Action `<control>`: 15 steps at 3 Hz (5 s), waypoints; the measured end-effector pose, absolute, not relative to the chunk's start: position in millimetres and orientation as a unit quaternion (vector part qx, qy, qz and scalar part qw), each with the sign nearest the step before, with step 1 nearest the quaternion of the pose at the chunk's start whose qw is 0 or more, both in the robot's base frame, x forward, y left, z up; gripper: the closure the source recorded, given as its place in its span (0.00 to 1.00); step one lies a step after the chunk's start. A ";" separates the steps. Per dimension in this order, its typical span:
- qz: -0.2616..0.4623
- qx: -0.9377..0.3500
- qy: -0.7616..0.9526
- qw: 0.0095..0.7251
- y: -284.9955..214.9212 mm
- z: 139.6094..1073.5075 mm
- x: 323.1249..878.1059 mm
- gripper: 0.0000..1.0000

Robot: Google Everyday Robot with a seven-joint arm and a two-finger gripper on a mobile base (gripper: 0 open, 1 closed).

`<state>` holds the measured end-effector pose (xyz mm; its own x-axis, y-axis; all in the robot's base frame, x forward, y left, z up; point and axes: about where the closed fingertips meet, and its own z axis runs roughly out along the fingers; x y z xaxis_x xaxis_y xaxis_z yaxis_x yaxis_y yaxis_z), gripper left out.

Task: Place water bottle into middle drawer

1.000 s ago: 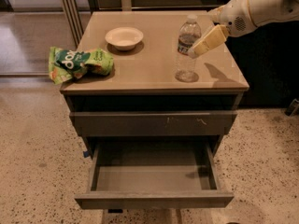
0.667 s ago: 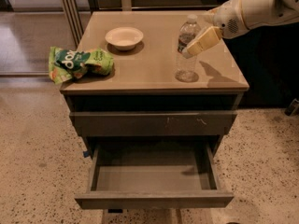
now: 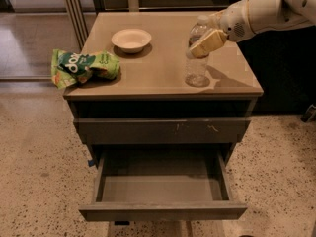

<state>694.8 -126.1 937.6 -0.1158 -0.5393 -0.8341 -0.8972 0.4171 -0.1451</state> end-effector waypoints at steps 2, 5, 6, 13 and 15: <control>0.204 -0.500 0.718 0.438 -126.0 937.5 694.8 0.64; 0.215 -0.512 0.701 0.447 -121.2 950.8 681.4 1.00; 0.234 -0.536 0.673 0.453 -116.7 969.6 656.0 1.00; 0.293 -0.541 0.674 0.409 -113.3 742.9 527.9 1.00; 0.223 -0.600 0.651 0.409 -130.4 666.1 540.2 1.00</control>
Offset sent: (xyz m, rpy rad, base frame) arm 0.0000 0.0000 0.0000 0.0000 0.0000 0.0000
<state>540.2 -130.4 666.1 0.0543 -0.5990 -0.7989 -0.9628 0.1806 -0.2009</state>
